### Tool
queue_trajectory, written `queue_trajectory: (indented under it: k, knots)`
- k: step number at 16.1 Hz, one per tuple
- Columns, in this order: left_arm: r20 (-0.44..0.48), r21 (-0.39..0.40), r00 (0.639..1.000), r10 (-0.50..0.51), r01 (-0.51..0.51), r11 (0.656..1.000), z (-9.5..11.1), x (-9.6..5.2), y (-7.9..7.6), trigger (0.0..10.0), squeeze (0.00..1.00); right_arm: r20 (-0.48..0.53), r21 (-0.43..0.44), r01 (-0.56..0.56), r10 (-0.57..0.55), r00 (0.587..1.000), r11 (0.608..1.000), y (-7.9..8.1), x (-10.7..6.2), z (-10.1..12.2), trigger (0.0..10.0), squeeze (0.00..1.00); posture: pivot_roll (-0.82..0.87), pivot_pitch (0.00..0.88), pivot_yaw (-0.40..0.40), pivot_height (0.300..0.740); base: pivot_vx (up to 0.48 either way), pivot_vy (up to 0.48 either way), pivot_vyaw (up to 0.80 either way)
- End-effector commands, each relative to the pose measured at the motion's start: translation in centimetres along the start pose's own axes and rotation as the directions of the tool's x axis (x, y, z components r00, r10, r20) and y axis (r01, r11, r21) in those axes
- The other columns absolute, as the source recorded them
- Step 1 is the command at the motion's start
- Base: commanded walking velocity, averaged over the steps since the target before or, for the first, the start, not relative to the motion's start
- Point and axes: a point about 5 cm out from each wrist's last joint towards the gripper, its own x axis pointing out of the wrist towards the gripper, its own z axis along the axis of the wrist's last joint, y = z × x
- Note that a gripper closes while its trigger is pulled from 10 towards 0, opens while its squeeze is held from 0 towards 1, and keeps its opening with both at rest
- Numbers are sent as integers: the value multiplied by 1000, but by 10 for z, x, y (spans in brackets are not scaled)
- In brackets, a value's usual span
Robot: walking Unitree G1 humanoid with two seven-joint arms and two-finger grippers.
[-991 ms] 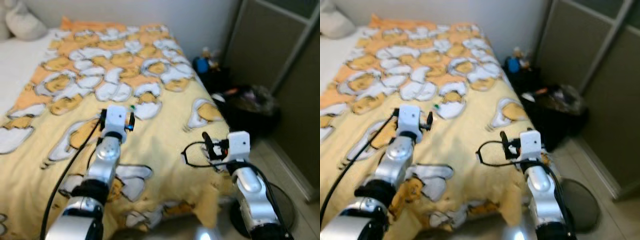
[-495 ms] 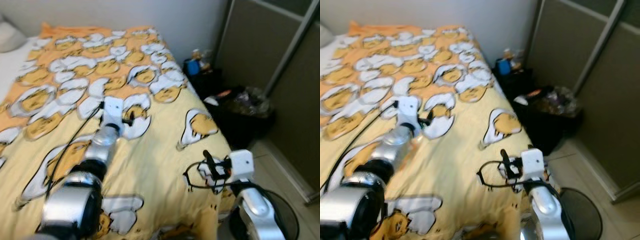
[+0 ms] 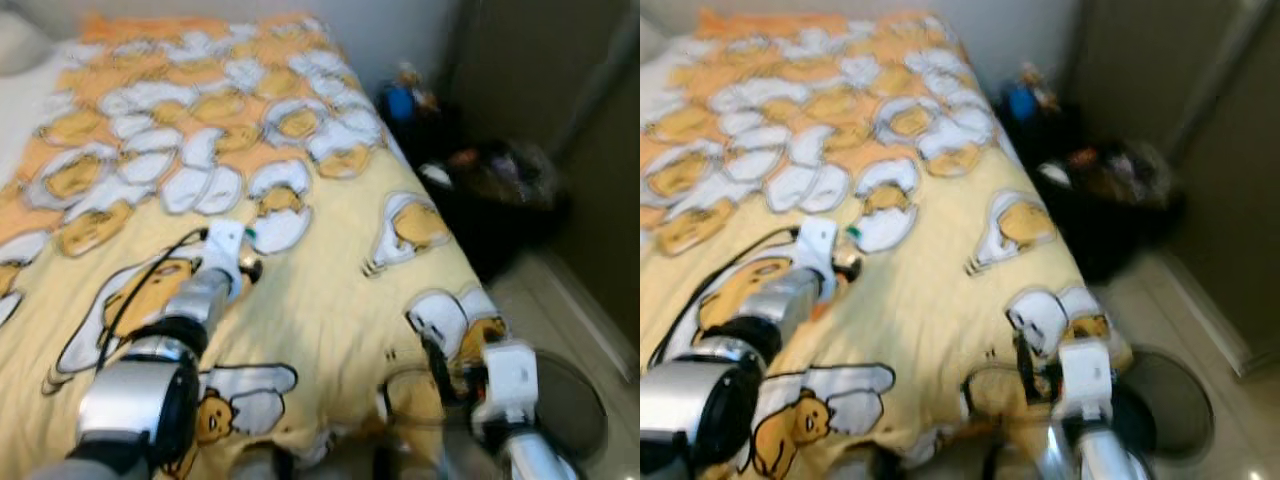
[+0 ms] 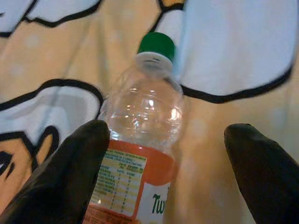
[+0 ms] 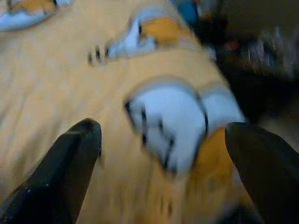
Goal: Clean up the room
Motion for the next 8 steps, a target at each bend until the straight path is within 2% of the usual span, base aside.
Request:
queue_trajectory:
  k: [1, 3, 4, 6, 7, 8]
  knots:
    - [-110, 34, 994, -29, 33, 999, -26, -1, -6, 10000, 0, 5, -12, 3, -2, 1000, 1000, 0, -1, 7, 10000, 0, -291, 213, 60, 736, 0, 0, 0]
    - [-133, 114, 991, 26, -11, 993, -34, -2, 1, 10000, 0, -4, -10, 5, -5, 1000, 1000, 1, -6, 8, 10000, 0, -300, 228, 60, 736, 0, 0, 0]
    - [-90, 234, 987, 131, -107, 966, -33, -4, 15, 10000, 0, -17, -11, 6, -6, 1000, 1000, 1, -9, 8, 10000, 0, -305, 233, 54, 736, 0, 0, 0]
    - [-100, 300, 981, 164, -128, 945, -38, -5, 22, 10000, 0, -28, -16, 8, -9, 1000, 1000, -1, -12, 9, 10000, 0, -306, 234, 53, 736, 0, 0, 0]
    - [-114, 301, 979, 171, -130, 945, -42, -6, 25, 10000, 0, -30, -18, 8, -8, 1000, 1000, -2, -11, 9, 10000, 0, -308, 236, 48, 736, 0, 0, 0]
    - [-129, 298, 974, 184, -139, 945, -46, -7, 29, 0, 0, -35, -19, 8, -9, 999, 1000, -2, -12, 10, 10000, 0, -308, 236, 48, 736, 0, 0, 0]
